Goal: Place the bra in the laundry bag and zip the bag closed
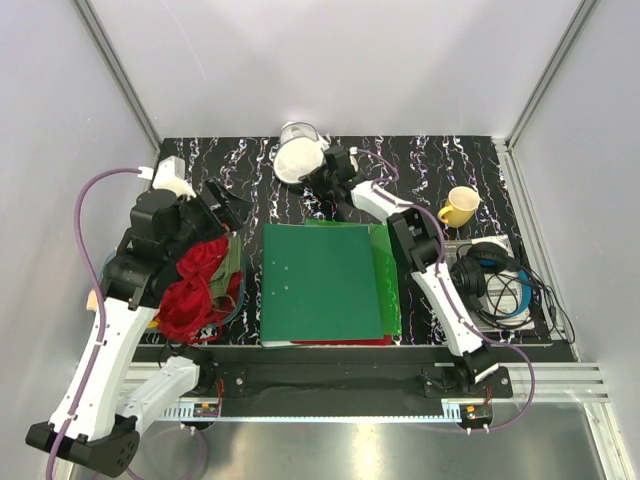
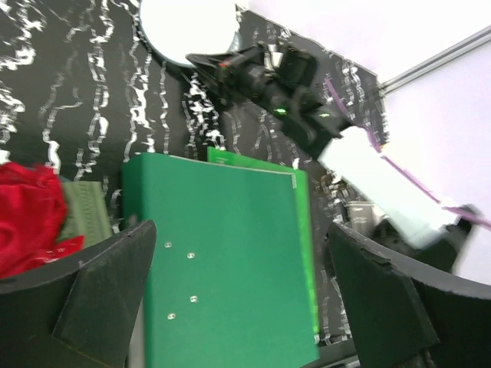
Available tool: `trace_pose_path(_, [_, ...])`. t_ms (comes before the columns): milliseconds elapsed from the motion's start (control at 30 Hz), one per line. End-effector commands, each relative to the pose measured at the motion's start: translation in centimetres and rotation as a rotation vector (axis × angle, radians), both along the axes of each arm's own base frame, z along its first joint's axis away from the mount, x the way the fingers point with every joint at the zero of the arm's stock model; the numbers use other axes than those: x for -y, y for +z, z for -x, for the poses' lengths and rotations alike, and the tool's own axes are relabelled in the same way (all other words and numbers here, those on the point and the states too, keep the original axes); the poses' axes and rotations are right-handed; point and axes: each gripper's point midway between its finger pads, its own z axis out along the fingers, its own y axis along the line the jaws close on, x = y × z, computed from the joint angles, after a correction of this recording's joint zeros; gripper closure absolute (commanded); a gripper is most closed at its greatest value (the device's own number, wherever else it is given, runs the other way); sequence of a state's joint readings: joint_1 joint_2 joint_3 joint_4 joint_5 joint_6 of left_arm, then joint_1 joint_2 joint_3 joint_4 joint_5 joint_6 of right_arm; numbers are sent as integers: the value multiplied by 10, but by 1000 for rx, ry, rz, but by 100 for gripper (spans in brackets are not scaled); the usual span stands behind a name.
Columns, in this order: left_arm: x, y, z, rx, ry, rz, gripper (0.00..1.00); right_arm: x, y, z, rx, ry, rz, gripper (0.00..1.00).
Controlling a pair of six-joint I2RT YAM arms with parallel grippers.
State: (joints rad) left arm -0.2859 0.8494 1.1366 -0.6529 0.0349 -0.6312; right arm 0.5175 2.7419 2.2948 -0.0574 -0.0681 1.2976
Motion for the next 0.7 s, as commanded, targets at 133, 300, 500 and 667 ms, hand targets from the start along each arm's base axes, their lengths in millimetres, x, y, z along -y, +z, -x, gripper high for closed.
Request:
trace_pose_path(133, [-9, -9, -25, -64, 37, -100, 1, 24, 186, 48, -26, 53, -325, 100])
trace_pose_path(300, [0, -27, -55, -178, 49, -22, 5, 45, 221, 59, -34, 68, -483, 100])
trace_pose_path(500, [22, -67, -120, -301, -45, 39, 19, 54, 223, 83, -40, 172, -615, 100])
trace_pose_path(667, [42, -86, -174, -361, -134, 208, 24, 68, 222, 104, -44, 270, -788, 100])
